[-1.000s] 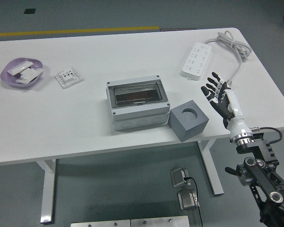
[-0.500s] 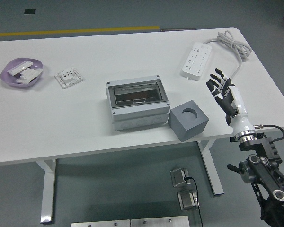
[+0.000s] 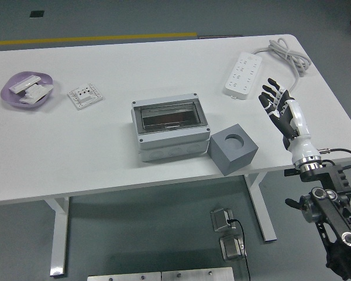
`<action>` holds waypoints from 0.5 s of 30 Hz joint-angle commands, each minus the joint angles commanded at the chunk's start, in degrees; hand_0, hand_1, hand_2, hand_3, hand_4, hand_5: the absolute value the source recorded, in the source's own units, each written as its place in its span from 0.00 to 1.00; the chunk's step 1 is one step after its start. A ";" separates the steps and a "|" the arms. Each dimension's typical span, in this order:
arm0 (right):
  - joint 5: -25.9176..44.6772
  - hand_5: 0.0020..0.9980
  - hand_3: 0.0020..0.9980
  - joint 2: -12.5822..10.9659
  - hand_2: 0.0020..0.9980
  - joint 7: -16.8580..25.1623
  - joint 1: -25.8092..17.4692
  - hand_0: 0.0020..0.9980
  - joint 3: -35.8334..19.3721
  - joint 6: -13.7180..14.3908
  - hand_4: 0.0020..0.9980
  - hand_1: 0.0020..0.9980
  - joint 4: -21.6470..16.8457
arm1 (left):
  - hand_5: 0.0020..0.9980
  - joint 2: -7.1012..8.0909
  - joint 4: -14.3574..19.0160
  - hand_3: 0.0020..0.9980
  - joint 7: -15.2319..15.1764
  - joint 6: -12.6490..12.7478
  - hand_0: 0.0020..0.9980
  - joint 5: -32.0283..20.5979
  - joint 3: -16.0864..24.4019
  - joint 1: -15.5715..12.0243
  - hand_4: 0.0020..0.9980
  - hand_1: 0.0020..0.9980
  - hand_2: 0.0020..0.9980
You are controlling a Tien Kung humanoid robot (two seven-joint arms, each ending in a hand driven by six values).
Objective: Pick up the cylinder from the cube,place it in the box,flap close box
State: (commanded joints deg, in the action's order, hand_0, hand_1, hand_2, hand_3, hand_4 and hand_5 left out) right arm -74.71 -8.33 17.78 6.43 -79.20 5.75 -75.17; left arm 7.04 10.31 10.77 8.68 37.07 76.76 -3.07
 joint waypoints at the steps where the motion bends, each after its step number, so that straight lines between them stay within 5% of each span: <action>1: -0.07 0.68 0.92 -0.01 0.87 -0.02 0.00 0.88 -0.08 -0.01 1.00 0.85 -0.09 | 0.21 -0.03 0.00 0.68 0.05 0.01 0.66 -0.03 -0.13 0.04 0.64 0.65 0.61; 15: -0.43 0.69 0.92 -0.26 0.87 -0.02 -0.48 0.88 -1.50 0.06 1.00 0.85 -0.67 | 0.21 0.07 0.00 0.68 0.48 0.13 0.66 0.95 0.02 0.46 0.64 0.65 0.61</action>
State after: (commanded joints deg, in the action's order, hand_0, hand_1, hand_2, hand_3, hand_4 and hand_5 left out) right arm -75.15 -8.60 17.76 5.95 -80.70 5.81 -75.84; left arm 7.11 10.31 11.25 8.81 38.01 76.78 -2.61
